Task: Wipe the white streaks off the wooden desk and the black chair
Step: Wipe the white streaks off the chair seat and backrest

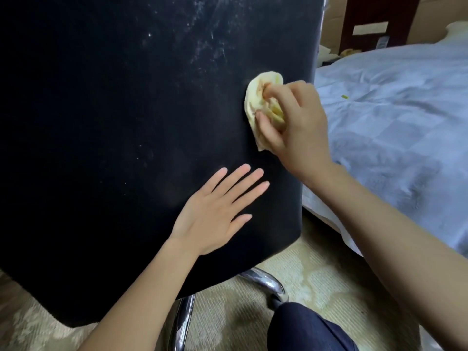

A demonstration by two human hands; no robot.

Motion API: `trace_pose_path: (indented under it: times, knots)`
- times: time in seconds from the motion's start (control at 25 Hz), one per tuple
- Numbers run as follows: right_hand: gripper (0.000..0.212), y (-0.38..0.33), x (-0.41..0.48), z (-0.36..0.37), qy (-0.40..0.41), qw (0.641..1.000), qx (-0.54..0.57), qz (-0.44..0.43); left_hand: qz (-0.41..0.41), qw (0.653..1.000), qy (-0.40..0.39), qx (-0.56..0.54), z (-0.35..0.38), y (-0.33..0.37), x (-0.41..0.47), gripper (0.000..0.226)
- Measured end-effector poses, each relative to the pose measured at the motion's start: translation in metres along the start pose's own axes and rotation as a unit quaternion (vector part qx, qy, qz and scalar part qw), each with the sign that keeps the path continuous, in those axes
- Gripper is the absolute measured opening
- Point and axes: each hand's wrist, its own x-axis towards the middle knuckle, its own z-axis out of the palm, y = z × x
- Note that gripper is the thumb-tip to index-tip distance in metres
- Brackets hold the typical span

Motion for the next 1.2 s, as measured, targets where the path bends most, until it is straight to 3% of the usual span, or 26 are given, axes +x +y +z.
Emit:
trace_pose_path:
  times: [0.2,0.4,0.64,0.8,0.88,1.04,1.2]
  knots:
    - [0.020,-0.009,-0.046,-0.002,-0.098,0.985,-0.003,-0.141,0.024,0.999,-0.006,0.022,-0.004,-0.017,-0.024,0.060]
    - [0.020,-0.018,-0.094,-0.016,-0.158,0.967,0.020,-0.198,0.046,0.997,-0.039,0.044,-0.015,-0.034,-0.052,0.057]
    - [0.011,-0.020,-0.116,-0.038,-0.240,0.909,0.010,-0.340,0.034,0.995,-0.077,0.055,-0.032,-0.054,-0.093,0.055]
    - [0.015,-0.019,-0.073,-0.048,-0.172,0.911,0.030,-0.373,0.032,0.992,-0.090,0.084,-0.050,-0.054,-0.115,0.057]
    - [0.019,-0.024,-0.035,-0.049,-0.115,0.919,0.044,-0.376,0.016,0.994,-0.058,0.089,-0.064,-0.055,-0.113,0.058]
    - [0.011,-0.039,0.046,-0.045,0.029,0.948,0.050,-0.314,-0.091,0.992,0.052,0.067,-0.097,-0.062,-0.077,0.056]
    - [0.011,-0.059,0.093,-0.037,0.084,0.957,0.075,-0.269,-0.215,0.970,0.110,-0.022,-0.128,-0.060,-0.031,0.063]
